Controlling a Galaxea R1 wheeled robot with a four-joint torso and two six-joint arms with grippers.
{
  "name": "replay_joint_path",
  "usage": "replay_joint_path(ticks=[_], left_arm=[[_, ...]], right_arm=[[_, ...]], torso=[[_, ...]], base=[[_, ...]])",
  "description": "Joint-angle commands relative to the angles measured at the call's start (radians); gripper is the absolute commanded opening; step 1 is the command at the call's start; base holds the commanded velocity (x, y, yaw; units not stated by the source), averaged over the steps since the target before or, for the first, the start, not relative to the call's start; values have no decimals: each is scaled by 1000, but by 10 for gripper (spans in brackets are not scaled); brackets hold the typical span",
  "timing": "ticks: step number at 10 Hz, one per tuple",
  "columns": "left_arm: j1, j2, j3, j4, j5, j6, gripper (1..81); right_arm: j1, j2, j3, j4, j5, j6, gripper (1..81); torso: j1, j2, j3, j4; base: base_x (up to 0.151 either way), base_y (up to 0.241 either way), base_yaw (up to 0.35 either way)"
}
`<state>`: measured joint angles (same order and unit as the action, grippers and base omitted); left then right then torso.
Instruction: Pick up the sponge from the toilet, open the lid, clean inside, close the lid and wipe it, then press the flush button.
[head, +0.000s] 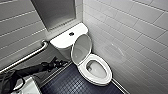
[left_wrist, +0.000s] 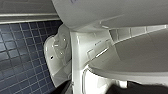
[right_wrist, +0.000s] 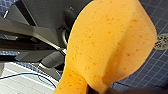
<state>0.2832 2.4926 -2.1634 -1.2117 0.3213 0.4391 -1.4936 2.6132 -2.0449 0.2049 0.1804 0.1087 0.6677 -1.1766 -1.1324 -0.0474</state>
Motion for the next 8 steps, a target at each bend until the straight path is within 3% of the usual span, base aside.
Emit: replay_joint_path(ticks=[1, 8], left_arm=[[-169, -35, -3, -66, 76, -3, 811], [-209, 71, 22, -108, 85, -20, 811]], right_arm=[[-34, -20, 13, -15, -93, 0, 10], [-31, -16, 11, -13, -91, 0, 10]], torso=[[0, 0, 0, 0], [0, 0, 0, 0]], base=[[0, 0, 0], [0, 0, 0]])
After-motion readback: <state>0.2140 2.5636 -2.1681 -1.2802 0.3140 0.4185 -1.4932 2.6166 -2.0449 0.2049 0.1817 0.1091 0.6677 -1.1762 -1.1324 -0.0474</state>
